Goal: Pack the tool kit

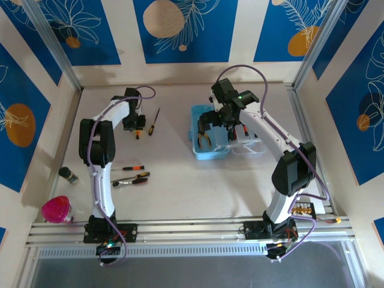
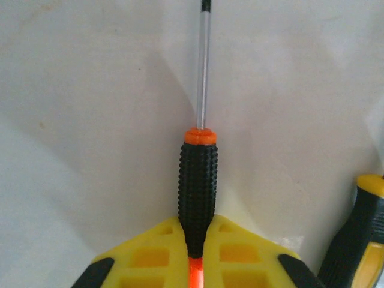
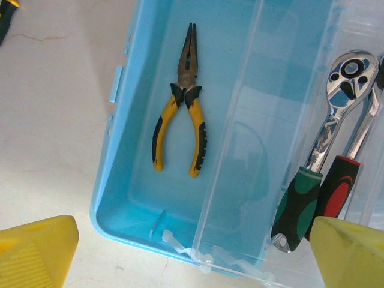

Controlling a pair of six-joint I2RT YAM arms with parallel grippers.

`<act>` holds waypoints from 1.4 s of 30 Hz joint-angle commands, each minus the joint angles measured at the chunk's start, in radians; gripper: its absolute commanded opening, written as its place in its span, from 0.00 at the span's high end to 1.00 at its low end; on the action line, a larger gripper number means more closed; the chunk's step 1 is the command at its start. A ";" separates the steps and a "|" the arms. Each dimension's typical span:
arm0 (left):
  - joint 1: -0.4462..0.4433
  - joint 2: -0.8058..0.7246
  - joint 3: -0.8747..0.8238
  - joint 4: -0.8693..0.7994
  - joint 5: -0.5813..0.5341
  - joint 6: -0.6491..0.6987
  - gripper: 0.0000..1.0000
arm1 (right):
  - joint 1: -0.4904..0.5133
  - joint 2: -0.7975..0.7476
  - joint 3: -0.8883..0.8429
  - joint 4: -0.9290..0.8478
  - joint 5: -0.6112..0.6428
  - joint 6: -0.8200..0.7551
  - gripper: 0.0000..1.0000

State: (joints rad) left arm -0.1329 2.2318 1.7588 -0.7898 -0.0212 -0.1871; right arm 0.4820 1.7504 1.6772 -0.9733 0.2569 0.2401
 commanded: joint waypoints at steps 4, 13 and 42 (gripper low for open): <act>-0.004 -0.038 -0.038 -0.040 0.084 -0.010 1.00 | -0.006 -0.040 -0.014 0.000 -0.036 -0.007 0.01; -0.025 -0.270 -0.047 -0.013 0.309 -0.073 1.00 | -0.036 -0.106 -0.068 0.093 -0.222 0.020 0.01; -0.354 -0.489 -0.076 0.484 0.752 -0.518 1.00 | -0.062 -0.207 -0.218 0.521 -0.651 0.254 0.36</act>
State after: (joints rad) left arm -0.4698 1.7702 1.6997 -0.3473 0.6930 -0.6834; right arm 0.4278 1.5784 1.4723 -0.5003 -0.3527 0.4622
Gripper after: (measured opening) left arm 0.059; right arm 0.656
